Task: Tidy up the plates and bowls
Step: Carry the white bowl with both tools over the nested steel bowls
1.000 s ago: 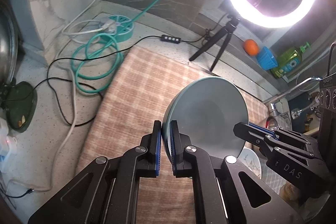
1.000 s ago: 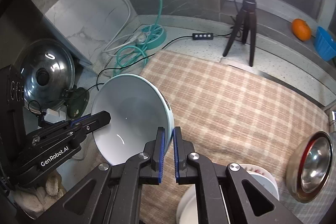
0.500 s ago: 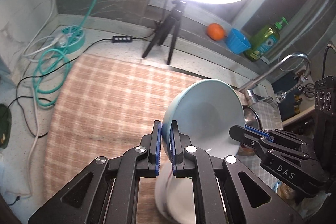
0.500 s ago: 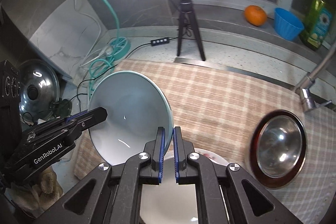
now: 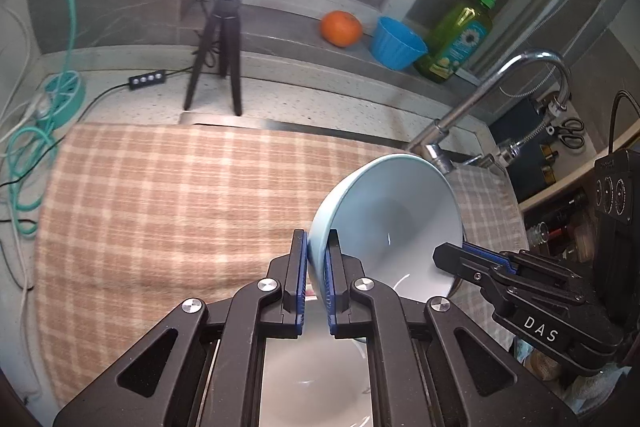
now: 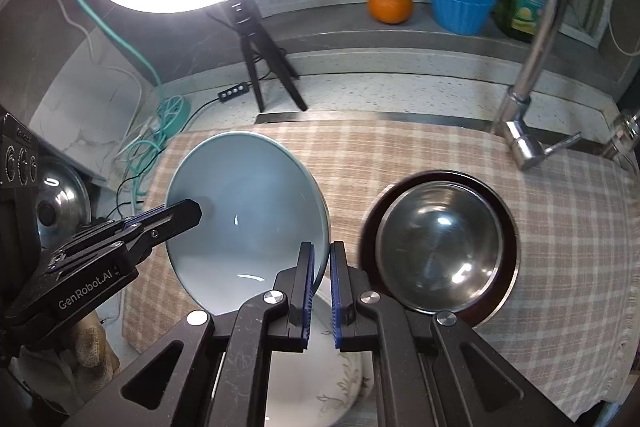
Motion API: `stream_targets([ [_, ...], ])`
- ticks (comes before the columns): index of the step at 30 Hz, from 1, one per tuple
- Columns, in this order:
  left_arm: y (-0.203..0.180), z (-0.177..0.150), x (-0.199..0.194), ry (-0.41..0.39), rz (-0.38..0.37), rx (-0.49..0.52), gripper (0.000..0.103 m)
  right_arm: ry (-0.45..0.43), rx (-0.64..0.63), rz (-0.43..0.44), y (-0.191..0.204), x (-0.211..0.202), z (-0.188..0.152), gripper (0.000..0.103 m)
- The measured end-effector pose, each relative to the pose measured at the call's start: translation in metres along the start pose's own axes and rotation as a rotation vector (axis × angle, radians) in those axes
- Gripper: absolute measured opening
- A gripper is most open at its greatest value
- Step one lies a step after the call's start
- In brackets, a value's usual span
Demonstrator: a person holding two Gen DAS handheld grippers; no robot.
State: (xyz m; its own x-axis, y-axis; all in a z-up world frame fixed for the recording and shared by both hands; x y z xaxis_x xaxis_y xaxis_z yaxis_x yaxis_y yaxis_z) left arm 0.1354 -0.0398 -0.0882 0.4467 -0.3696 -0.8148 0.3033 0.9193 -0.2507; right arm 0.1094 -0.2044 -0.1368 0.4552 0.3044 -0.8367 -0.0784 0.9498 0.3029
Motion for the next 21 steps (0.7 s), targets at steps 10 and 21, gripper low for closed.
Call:
stream_targets([
  [10, -0.047, 0.02, 0.036, 0.051, -0.042, 0.075, 0.007, -0.019, 0.096, -0.033, -0.06, -0.009, 0.01, 0.007],
  [21, -0.075, 0.022, 0.078, 0.141, -0.065, 0.116, 0.007, 0.006, 0.175, -0.08, -0.112, 0.004, 0.01, 0.007],
])
Point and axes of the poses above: each gripper's, at about its wrist camera, not at the fingertips, and x roughly the way its jaws point, y to its left, z to its top, the point moved 4 cm from there along x, roughly the way its jaws point, and after that the axes turned 12 degrees about x, right-handed, at the moved point
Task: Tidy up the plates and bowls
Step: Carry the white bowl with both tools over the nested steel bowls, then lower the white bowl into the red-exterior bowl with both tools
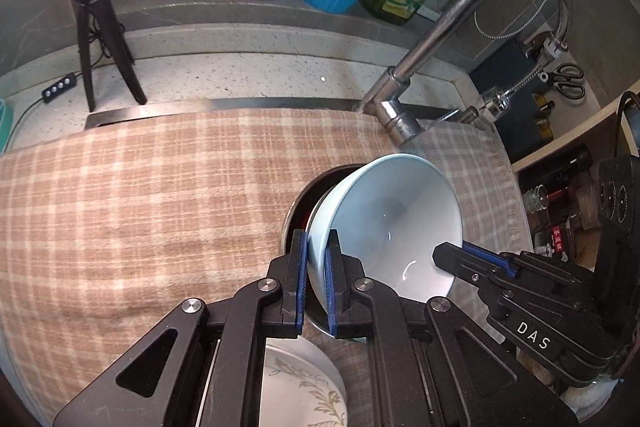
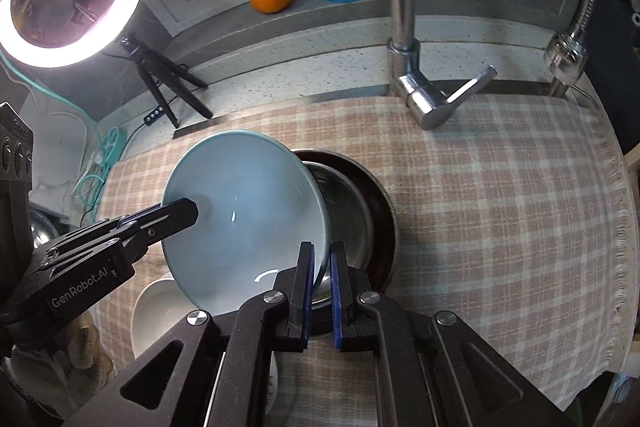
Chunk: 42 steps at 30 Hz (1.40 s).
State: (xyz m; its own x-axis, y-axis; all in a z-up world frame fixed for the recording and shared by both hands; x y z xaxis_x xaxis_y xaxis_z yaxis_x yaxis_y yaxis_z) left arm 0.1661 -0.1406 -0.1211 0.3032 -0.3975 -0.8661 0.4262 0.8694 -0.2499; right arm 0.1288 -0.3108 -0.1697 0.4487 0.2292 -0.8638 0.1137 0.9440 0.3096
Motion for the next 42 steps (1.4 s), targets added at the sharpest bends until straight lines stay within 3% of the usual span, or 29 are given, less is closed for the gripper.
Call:
stream_targets([
  [17, -0.01, -0.003, 0.028, 0.074, 0.05, 0.056, 0.006, 0.044, 0.011, -0.037, -0.02, 0.026, 0.001, 0.007],
  [30, -0.008, -0.001, 0.025, 0.065, 0.051, 0.057, 0.007, 0.048, -0.006, -0.042, -0.021, 0.028, 0.003, 0.01],
  [42, 0.008, -0.003, 0.004, 0.024, 0.027, 0.024, 0.012, 0.014, 0.066, 0.044, -0.038, 0.011, 0.008, 0.016],
])
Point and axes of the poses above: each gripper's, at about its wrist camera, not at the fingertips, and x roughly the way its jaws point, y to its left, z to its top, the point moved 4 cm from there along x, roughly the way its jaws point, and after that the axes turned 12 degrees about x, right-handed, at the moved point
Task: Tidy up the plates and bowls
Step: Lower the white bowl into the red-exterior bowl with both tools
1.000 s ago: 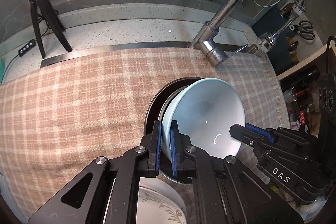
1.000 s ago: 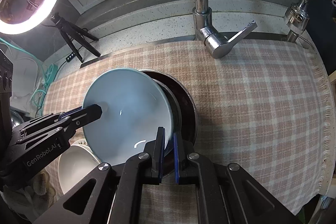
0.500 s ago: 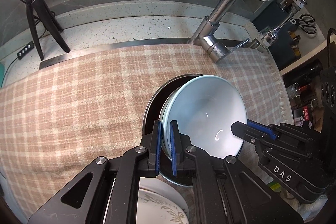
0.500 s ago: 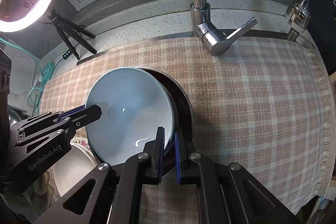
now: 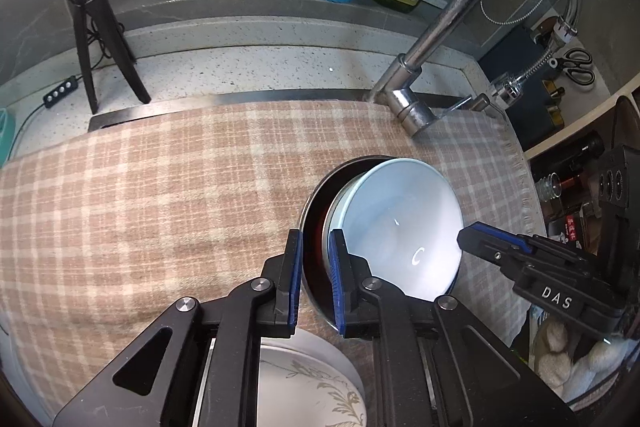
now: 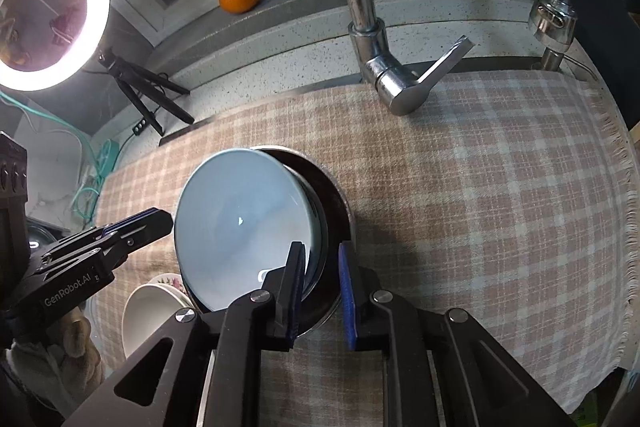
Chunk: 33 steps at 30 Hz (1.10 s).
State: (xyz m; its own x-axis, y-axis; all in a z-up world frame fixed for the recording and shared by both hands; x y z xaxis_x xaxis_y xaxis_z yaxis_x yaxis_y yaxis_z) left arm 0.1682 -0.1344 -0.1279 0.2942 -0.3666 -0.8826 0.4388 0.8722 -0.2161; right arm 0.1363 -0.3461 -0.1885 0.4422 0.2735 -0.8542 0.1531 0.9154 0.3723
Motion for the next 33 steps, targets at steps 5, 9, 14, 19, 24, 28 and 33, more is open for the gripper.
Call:
stream_targets([
  [5, 0.009, 0.0, -0.006, -0.018, 0.001, -0.02, 0.012, -0.011, 0.032, 0.041, -0.008, -0.006, 0.002, 0.016],
  [9, 0.019, -0.004, -0.003, -0.008, -0.006, -0.042, 0.012, -0.024, 0.05, 0.048, -0.015, -0.009, 0.003, 0.016],
  [14, 0.024, -0.009, 0.005, 0.015, -0.036, -0.058, 0.012, -0.014, 0.074, 0.053, -0.023, -0.002, 0.004, 0.016],
  [19, 0.024, -0.01, 0.016, 0.035, -0.064, -0.069, 0.012, 0.009, 0.094, 0.065, -0.027, 0.007, 0.003, 0.016],
  [24, 0.025, -0.008, 0.02, 0.042, -0.068, -0.067, 0.012, 0.025, 0.093, 0.067, -0.026, 0.015, 0.003, 0.016],
  [28, 0.021, -0.007, 0.023, 0.046, -0.058, -0.046, 0.012, 0.028, 0.09, 0.063, -0.025, 0.02, 0.003, 0.016],
  [33, 0.017, -0.006, 0.028, 0.052, -0.048, -0.032, 0.012, 0.045, 0.083, 0.05, -0.024, 0.027, 0.003, 0.016],
])
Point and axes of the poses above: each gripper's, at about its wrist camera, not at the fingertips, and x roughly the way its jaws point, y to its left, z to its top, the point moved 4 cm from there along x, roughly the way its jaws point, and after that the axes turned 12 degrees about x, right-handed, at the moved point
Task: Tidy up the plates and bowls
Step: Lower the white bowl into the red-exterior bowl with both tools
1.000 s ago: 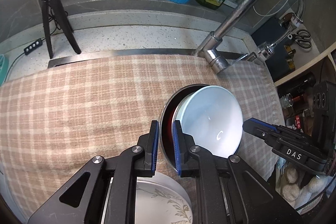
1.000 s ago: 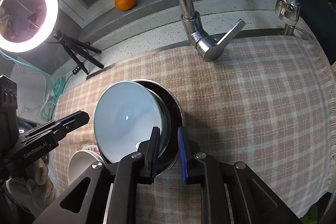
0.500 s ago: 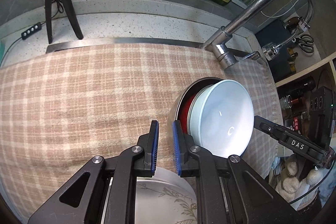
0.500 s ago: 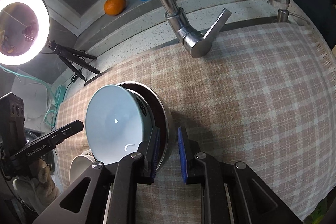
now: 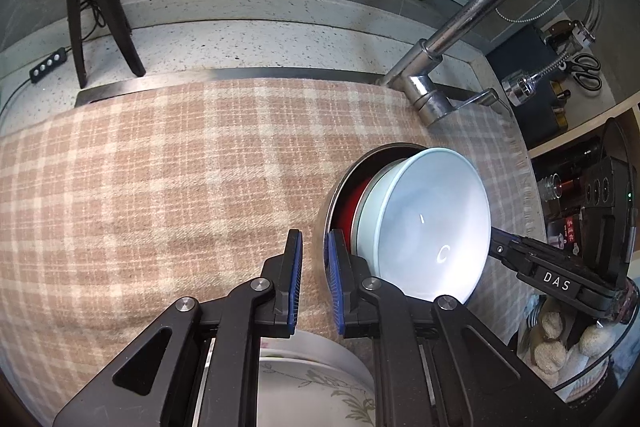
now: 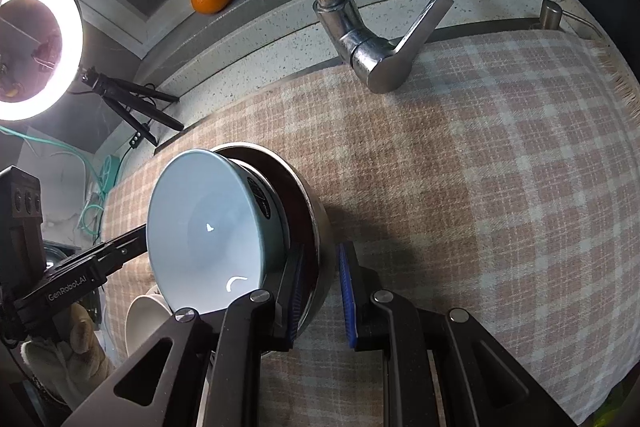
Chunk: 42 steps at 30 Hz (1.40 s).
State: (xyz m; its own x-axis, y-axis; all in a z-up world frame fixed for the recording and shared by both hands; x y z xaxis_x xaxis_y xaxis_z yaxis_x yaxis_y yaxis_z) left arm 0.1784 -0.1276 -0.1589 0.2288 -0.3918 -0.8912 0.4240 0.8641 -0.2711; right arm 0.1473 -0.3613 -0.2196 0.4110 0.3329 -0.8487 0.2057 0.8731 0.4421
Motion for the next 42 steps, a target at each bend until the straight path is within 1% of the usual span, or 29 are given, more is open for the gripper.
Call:
stream_targets([
  [9, -0.003, -0.001, 0.013, 0.029, 0.004, 0.011, 0.009, 0.027, 0.0, -0.017, -0.001, 0.013, 0.001, 0.015],
  [12, -0.006, -0.001, 0.016, 0.036, 0.004, 0.019, 0.007, 0.031, -0.01, -0.017, 0.002, 0.015, 0.001, 0.01],
  [15, -0.008, 0.0, 0.016, 0.038, 0.022, 0.031, 0.007, 0.032, -0.018, -0.032, 0.004, 0.015, 0.001, 0.01],
  [24, -0.007, 0.0, 0.016, 0.045, 0.019, 0.02, 0.007, 0.045, -0.013, -0.044, 0.007, 0.014, 0.002, 0.01],
  [33, -0.009, 0.001, 0.007, 0.031, 0.017, 0.013, 0.007, 0.041, -0.01, -0.047, 0.009, 0.005, 0.001, 0.01],
  [42, -0.012, 0.0, -0.019, 0.0, 0.015, 0.024, 0.007, 0.033, -0.023, -0.037, 0.015, -0.015, -0.002, 0.01],
])
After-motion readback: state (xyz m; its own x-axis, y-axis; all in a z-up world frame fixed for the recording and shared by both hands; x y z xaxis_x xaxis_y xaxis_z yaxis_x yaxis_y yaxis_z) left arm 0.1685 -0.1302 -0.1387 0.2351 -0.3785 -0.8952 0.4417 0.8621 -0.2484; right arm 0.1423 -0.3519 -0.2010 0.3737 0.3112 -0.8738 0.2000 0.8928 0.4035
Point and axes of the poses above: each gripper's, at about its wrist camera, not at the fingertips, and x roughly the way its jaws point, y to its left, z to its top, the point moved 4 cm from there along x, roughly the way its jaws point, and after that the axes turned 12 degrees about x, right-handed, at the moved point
